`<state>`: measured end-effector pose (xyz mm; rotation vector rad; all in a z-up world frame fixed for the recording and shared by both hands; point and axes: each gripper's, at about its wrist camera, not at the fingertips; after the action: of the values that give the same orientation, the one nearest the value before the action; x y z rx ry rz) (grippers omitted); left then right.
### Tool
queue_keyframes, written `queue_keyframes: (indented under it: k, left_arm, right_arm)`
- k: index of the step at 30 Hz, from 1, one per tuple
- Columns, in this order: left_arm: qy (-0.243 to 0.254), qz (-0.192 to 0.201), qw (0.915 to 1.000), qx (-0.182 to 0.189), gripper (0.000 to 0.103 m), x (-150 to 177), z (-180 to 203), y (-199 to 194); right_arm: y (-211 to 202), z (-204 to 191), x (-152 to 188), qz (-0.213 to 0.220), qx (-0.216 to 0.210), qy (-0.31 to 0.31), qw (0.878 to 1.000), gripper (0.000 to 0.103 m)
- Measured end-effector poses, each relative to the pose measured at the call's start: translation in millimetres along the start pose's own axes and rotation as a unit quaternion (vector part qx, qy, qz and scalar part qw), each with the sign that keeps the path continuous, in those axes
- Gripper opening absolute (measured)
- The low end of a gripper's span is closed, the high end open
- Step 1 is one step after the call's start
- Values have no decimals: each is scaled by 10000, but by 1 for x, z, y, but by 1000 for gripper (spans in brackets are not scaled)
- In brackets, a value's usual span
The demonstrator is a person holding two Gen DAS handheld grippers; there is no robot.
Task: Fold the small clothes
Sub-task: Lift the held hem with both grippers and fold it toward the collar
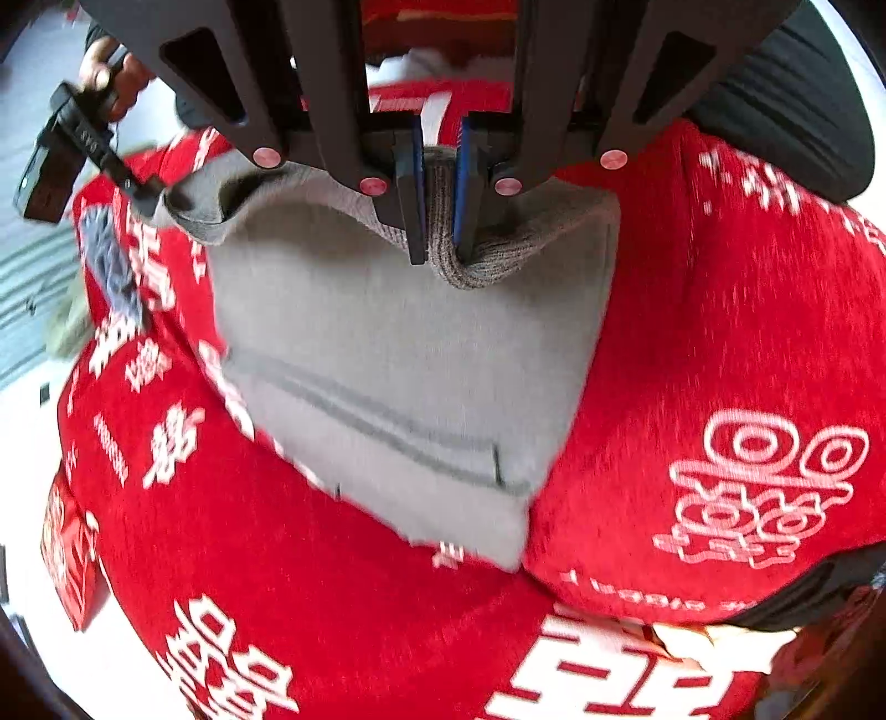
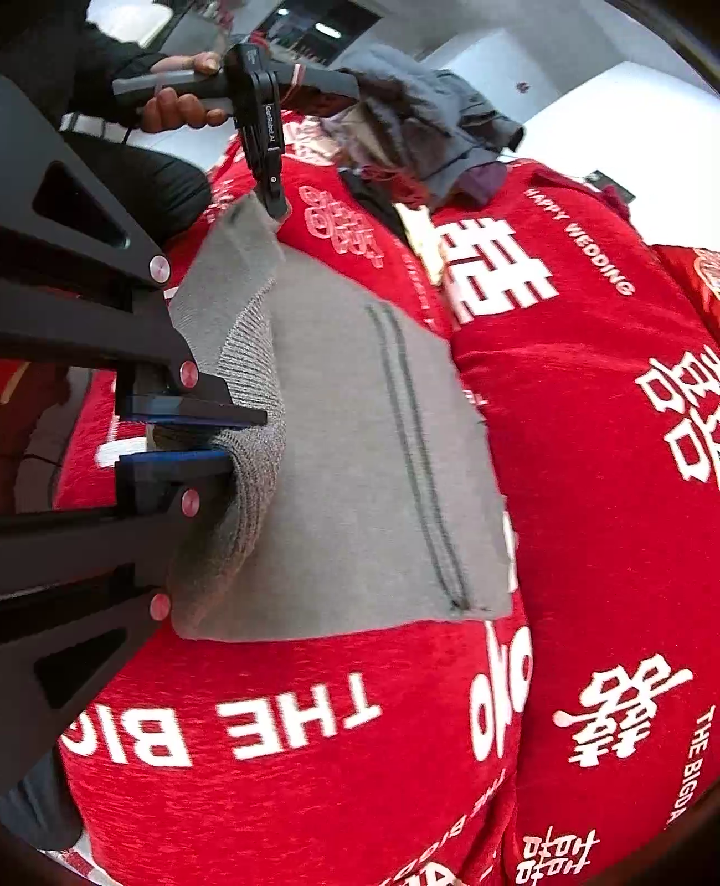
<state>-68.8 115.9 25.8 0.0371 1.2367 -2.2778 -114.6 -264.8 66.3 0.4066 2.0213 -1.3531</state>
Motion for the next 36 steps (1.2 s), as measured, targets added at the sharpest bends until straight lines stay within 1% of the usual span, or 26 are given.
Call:
queue_keyframes:
  k: [4,7,10,13,15,19,22,24,26,28,31,35,36]
  left_arm:
    - [-181,282,9994,64,9,-28,14,-4]
    - [-150,530,9985,72,9,-48,31,-5]
    - [-114,681,9976,49,9,-68,49,-3]
    - [-84,852,9963,41,9,-96,68,-1]
    - [-82,909,9958,49,9,-115,77,0]
    - [-90,965,9953,15,9,-155,94,15]
    - [-116,938,9955,-68,9,-186,105,40]
    - [-42,938,9952,-260,9,-205,114,65]
    - [23,913,9949,-425,9,-219,119,93]
    - [60,849,9946,-593,9,-231,121,121]
    - [29,670,9936,-907,9,-246,115,173]
    - [-224,417,9928,-1104,10,-257,96,218]
    - [-364,318,9923,-1138,14,-261,89,227]
  right_arm:
    - [-4,10,-26,254,-14,111,9996,7]
    - [-3,16,-55,450,-3,115,9989,7]
    - [4,19,-84,580,59,102,9982,7]
    - [13,23,-114,667,119,106,9976,7]
    - [19,27,-131,732,143,121,9971,7]
    - [34,37,-171,827,262,107,9962,7]
    - [57,53,-197,824,384,191,9957,7]
    - [74,65,-210,780,458,293,9955,7]
    - [101,84,-220,654,529,455,9954,7]
    - [127,101,-225,487,619,565,9953,7]
    - [169,124,-228,123,760,689,9946,7]
    - [217,148,-227,-292,903,781,9924,7]
    - [228,154,-226,-366,911,855,9915,7]
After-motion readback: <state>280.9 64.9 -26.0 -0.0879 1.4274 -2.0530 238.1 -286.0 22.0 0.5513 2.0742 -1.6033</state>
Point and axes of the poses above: each gripper's, at about its wrist camera, not at the fingertips, and y roughly the way its jaws point, z to its right, x to its underside, and after that the axes turned 13 degrees about -y, right-handed
